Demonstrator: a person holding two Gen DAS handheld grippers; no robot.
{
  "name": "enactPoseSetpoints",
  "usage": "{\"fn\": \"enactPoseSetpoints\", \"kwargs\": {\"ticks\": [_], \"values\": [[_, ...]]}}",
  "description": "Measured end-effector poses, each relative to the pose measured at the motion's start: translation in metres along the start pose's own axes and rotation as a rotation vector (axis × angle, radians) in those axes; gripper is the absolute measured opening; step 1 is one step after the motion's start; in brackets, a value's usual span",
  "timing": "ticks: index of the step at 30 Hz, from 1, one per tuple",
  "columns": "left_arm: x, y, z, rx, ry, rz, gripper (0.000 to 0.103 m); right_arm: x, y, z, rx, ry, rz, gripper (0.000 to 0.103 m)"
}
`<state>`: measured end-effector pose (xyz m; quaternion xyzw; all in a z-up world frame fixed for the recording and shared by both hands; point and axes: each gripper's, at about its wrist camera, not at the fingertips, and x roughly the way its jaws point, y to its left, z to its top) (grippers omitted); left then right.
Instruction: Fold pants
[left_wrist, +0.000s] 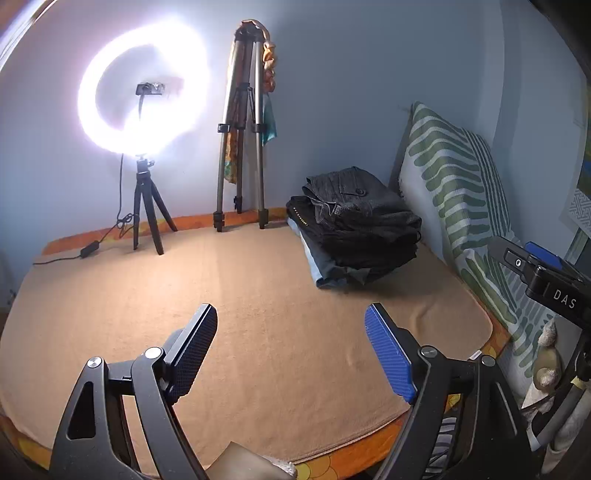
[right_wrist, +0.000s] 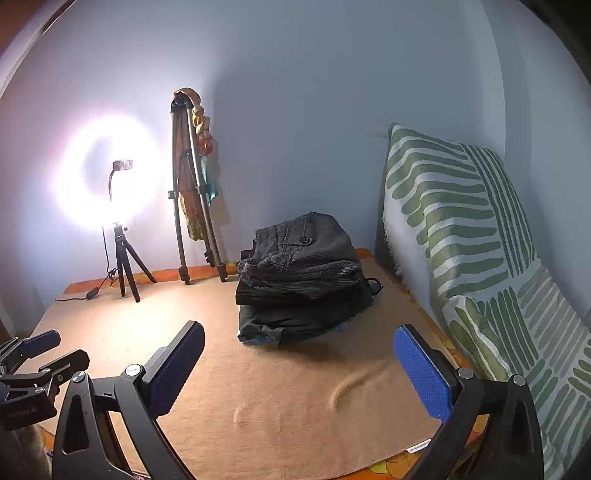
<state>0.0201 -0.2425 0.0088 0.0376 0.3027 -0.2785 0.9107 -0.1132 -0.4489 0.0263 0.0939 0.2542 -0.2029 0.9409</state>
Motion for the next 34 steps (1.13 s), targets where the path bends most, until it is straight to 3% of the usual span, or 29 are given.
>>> {"fn": "enactPoseSetpoints", "kwargs": {"ticks": [34], "values": [[0.003, 0.000, -0.003, -0.020, -0.006, 0.013, 0.083, 0.011, 0.003, -0.009, -0.004, 0.015, 0.005, 0.103]]}}
